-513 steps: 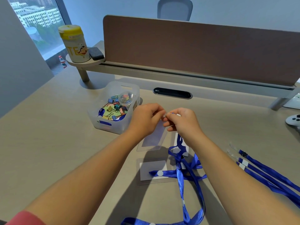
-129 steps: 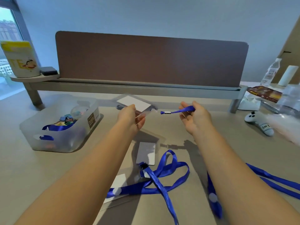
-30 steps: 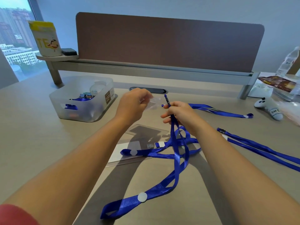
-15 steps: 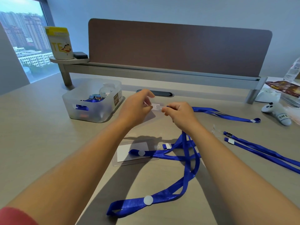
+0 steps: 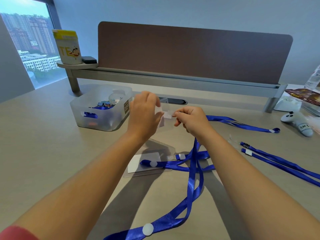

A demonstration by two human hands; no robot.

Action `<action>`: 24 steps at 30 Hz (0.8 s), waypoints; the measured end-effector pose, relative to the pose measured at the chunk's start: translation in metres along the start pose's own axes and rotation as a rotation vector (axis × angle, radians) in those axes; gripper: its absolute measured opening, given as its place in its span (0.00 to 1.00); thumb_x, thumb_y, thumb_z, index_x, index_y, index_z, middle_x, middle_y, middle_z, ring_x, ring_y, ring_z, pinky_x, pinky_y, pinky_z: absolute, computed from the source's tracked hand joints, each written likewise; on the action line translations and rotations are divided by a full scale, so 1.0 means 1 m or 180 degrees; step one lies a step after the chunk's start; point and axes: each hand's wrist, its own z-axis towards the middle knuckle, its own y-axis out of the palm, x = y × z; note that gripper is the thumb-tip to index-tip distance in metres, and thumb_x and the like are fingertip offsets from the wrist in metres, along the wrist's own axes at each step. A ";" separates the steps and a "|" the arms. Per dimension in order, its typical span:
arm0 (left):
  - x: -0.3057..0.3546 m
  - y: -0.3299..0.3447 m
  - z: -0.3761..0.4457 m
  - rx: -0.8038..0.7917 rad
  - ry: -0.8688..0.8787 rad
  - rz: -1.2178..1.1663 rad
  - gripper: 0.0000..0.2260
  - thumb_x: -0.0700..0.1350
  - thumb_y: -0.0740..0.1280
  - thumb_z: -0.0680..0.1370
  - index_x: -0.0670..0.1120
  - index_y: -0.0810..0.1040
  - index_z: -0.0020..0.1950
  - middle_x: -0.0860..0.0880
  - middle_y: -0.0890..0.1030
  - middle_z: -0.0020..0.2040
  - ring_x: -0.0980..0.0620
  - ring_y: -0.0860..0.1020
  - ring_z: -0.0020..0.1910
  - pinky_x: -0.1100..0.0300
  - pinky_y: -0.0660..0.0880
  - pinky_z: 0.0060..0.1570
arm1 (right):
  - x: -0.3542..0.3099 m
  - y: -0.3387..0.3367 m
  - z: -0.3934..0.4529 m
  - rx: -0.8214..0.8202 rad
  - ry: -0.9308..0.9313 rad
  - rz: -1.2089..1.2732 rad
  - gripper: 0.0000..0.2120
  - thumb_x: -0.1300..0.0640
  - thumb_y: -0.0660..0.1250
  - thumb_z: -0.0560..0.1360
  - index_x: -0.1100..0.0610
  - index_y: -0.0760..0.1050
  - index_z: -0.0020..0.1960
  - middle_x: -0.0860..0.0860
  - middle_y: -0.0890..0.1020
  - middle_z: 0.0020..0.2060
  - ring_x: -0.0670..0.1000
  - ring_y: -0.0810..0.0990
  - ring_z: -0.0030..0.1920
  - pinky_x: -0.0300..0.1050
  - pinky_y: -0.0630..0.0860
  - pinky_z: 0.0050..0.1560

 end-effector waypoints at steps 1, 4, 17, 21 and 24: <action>0.000 0.000 0.000 -0.0117 0.0104 -0.0025 0.09 0.41 0.68 0.72 0.38 0.75 0.48 0.37 0.77 0.53 0.40 0.73 0.52 0.59 0.62 0.50 | -0.001 0.000 0.000 0.0004 -0.0002 0.0043 0.12 0.60 0.59 0.78 0.65 0.77 0.52 0.49 0.75 0.28 0.39 0.71 0.21 0.31 0.65 0.26; -0.001 0.000 -0.002 -0.0497 0.0232 -0.0183 0.12 0.45 0.63 0.75 0.40 0.76 0.55 0.41 0.78 0.58 0.44 0.74 0.56 0.58 0.69 0.53 | -0.003 0.000 0.001 0.0007 -0.0037 0.0139 0.12 0.60 0.58 0.78 0.65 0.77 0.53 0.49 0.74 0.29 0.34 0.70 0.17 0.27 0.65 0.24; 0.007 -0.010 0.001 -0.0775 -0.0031 -0.0718 0.15 0.46 0.65 0.73 0.41 0.75 0.57 0.41 0.80 0.57 0.46 0.79 0.52 0.57 0.74 0.49 | -0.003 0.004 0.001 0.0074 -0.0195 0.0085 0.12 0.61 0.60 0.77 0.66 0.77 0.54 0.53 0.76 0.39 0.43 0.71 0.35 0.33 0.69 0.37; 0.007 -0.012 0.001 -0.0822 0.0055 -0.0463 0.13 0.43 0.66 0.73 0.39 0.76 0.55 0.41 0.81 0.55 0.44 0.79 0.51 0.54 0.75 0.51 | -0.005 0.006 0.001 0.0096 -0.0310 -0.0118 0.12 0.62 0.60 0.77 0.66 0.78 0.55 0.55 0.77 0.43 0.44 0.72 0.36 0.37 0.72 0.41; 0.006 -0.013 0.002 -0.0807 0.0170 -0.0338 0.12 0.44 0.66 0.73 0.38 0.77 0.53 0.39 0.82 0.54 0.43 0.79 0.51 0.54 0.75 0.51 | -0.006 0.006 -0.001 0.0109 -0.0463 -0.0356 0.12 0.63 0.60 0.77 0.66 0.78 0.54 0.55 0.77 0.43 0.49 0.74 0.43 0.42 0.71 0.47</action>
